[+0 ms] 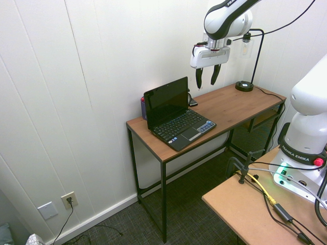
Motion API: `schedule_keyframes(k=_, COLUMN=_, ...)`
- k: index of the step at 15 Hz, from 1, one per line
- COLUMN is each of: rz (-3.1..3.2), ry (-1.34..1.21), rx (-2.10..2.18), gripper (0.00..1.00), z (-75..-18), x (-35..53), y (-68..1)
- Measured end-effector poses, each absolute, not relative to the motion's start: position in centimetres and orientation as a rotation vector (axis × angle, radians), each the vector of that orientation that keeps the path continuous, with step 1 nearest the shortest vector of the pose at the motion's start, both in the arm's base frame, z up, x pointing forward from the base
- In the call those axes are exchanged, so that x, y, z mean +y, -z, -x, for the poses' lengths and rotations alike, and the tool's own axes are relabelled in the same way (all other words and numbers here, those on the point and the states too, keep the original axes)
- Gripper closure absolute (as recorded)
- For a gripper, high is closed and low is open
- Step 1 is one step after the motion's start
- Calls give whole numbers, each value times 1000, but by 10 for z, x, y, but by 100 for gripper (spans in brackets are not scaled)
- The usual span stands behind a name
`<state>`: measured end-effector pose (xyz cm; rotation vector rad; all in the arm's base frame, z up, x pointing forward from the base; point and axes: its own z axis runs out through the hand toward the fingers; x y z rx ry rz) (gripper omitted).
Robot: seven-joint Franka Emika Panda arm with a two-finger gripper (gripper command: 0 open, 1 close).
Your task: Close the laptop lid
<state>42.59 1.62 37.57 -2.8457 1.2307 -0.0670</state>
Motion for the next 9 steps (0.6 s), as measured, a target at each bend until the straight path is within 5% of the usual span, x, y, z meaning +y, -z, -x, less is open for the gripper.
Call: schedule_keyframes(k=9, rz=2832, ry=275, rx=1163, gripper=0, z=-489, x=78, y=-420)
